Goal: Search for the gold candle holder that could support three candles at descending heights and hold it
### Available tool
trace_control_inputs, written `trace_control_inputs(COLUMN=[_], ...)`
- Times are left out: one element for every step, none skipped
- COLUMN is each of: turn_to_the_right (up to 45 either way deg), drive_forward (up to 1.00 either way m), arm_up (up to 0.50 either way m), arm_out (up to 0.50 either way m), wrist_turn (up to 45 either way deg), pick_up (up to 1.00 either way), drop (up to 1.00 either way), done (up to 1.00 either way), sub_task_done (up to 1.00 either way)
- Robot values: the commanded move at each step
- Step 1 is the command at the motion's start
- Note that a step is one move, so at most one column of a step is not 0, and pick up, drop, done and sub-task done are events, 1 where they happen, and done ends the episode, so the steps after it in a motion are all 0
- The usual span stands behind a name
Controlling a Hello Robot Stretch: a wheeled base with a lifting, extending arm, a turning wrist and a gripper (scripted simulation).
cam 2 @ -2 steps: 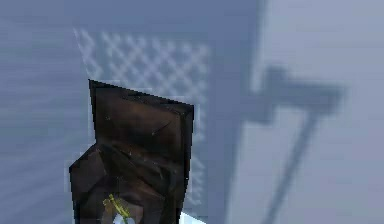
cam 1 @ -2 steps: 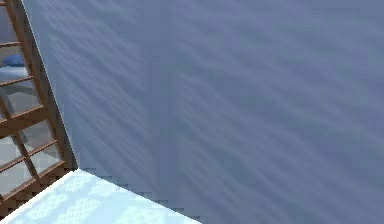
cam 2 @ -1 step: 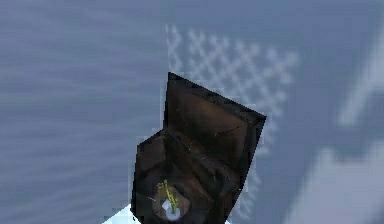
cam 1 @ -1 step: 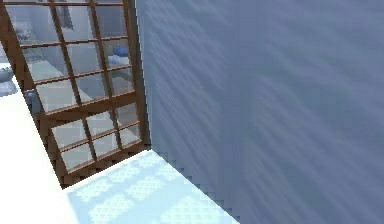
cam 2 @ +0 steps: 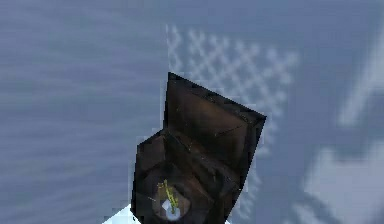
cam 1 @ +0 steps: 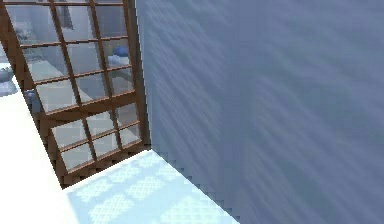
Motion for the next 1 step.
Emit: trace_control_inputs(turn_to_the_right=[0.0], drive_forward=[0.00], arm_up=[0.18], arm_out=[0.00], wrist_turn=[0.0], pick_up=[0.00], drop=[0.00], done=[0.00], sub_task_done=[0.00])
